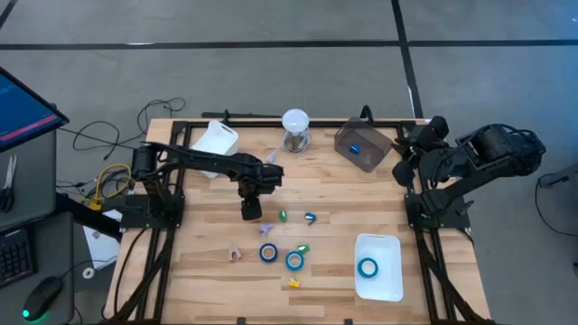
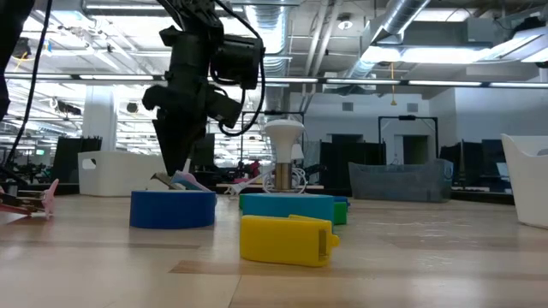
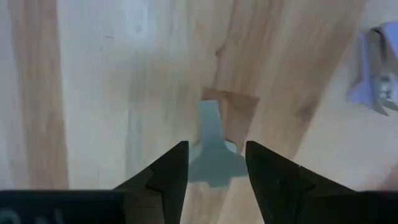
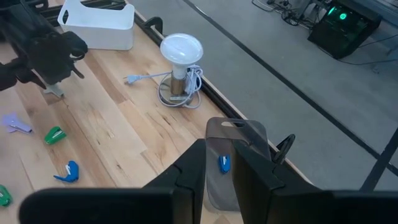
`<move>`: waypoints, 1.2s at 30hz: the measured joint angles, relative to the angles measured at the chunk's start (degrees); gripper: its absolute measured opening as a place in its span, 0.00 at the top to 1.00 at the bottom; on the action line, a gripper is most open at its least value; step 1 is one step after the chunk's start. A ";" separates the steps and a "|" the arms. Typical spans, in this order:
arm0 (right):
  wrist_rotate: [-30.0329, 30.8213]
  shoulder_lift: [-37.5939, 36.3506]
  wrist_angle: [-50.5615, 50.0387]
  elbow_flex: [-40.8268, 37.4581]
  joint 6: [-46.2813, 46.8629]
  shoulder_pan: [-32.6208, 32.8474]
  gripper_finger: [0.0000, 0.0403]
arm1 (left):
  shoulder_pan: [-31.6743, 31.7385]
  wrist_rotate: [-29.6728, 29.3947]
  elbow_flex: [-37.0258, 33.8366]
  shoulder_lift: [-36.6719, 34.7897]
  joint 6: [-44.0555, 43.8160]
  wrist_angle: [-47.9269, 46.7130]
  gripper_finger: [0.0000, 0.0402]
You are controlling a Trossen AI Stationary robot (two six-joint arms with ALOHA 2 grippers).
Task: Pick and place Stapler, Stapler remover, tape
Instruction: Put the gray staple remover into the top white bin
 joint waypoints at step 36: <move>0.01 0.00 -0.01 0.00 -0.13 0.00 0.84 | -0.02 0.74 0.21 5.89 -1.11 -0.07 0.94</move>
